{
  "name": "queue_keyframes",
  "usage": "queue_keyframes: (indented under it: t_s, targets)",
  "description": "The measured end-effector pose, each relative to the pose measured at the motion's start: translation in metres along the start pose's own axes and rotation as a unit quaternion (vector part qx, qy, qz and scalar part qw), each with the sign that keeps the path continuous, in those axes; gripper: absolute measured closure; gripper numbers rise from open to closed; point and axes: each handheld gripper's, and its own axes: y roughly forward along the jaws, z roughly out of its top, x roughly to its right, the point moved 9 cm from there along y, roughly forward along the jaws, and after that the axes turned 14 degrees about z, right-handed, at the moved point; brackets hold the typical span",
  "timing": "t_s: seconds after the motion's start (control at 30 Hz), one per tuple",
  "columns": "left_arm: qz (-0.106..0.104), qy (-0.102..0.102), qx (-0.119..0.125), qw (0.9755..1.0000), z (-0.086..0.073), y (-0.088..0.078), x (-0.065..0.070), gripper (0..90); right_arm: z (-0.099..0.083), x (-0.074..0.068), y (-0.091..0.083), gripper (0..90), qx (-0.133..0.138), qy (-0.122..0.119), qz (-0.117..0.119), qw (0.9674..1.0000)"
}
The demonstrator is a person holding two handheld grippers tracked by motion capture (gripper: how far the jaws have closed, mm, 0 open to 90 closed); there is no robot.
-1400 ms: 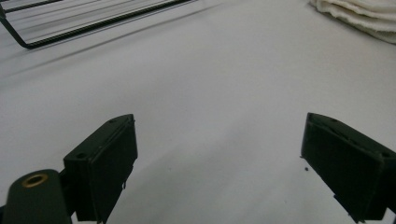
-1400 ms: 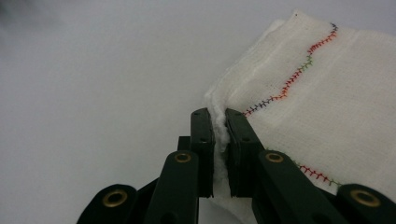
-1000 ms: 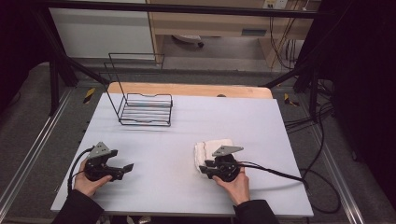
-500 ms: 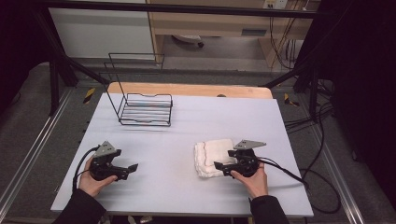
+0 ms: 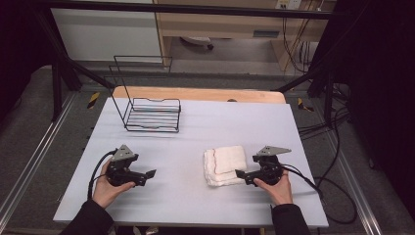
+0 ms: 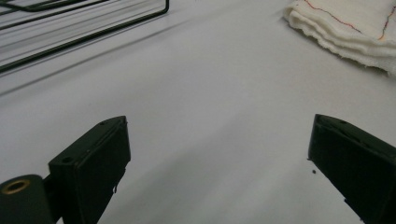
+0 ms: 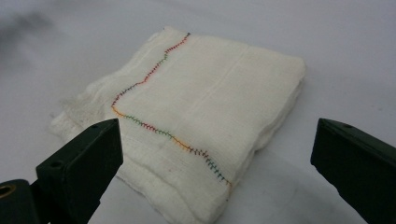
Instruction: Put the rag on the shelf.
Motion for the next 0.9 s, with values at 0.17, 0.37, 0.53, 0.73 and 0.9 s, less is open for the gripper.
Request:
queue_keyframes:
  t_s: [0.17,0.37,0.53,0.73,0.9]
  targets:
    - [-0.003,0.013,0.001,0.9999,0.012,0.006,0.012,5.6,-0.003,0.005,-0.006,2.4,0.000,0.005,-0.006,1.0000]
    - [-0.008,0.022,0.000,0.9997,0.029,0.018,0.031,6.2,-0.007,0.011,-0.012,2.0,0.005,0.011,-0.007,0.9999]
    - [-0.014,0.024,-0.003,0.9996,0.045,0.032,0.050,7.6,-0.006,0.011,-0.015,2.1,0.009,0.010,-0.008,0.9999]
    - [-0.015,0.026,-0.008,0.9995,0.064,0.051,0.069,9.3,-0.005,0.010,-0.017,1.6,0.015,0.008,-0.007,0.9998]
    - [-0.014,0.030,-0.015,0.9993,0.077,0.068,0.084,10.8,-0.006,0.010,-0.017,1.0,0.015,0.009,-0.007,0.9998]
